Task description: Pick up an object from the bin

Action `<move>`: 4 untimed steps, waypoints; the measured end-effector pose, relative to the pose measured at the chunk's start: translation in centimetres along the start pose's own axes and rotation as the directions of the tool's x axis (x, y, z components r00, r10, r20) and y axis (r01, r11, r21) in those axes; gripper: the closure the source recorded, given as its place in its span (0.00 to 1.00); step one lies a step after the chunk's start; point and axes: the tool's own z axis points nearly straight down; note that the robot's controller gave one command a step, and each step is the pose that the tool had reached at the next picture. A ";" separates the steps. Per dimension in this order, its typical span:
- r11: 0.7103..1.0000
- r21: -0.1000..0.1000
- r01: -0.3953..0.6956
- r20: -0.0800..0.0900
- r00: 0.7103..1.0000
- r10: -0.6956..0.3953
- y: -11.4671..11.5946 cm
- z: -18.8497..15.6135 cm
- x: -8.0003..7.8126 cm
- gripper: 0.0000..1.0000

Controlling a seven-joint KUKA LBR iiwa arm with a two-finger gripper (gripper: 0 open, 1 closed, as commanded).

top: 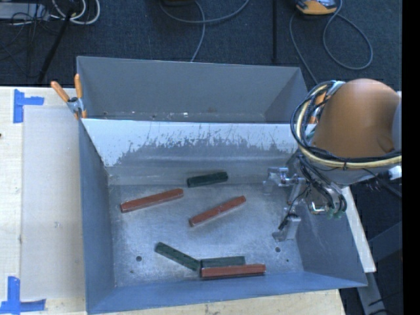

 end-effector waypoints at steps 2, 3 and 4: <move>0.999 0.000 -0.055 0.001 0.999 0.055 1.3 16.5 -6.0 0.00; 0.999 0.000 -0.052 0.003 0.999 0.052 1.4 16.4 -6.0 1.00; 0.991 -0.001 -0.135 0.014 0.991 0.135 2.4 2.5 -11.2 1.00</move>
Offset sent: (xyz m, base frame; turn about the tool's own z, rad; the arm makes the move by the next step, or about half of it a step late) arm 0.0548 0.0314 -0.1494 0.0546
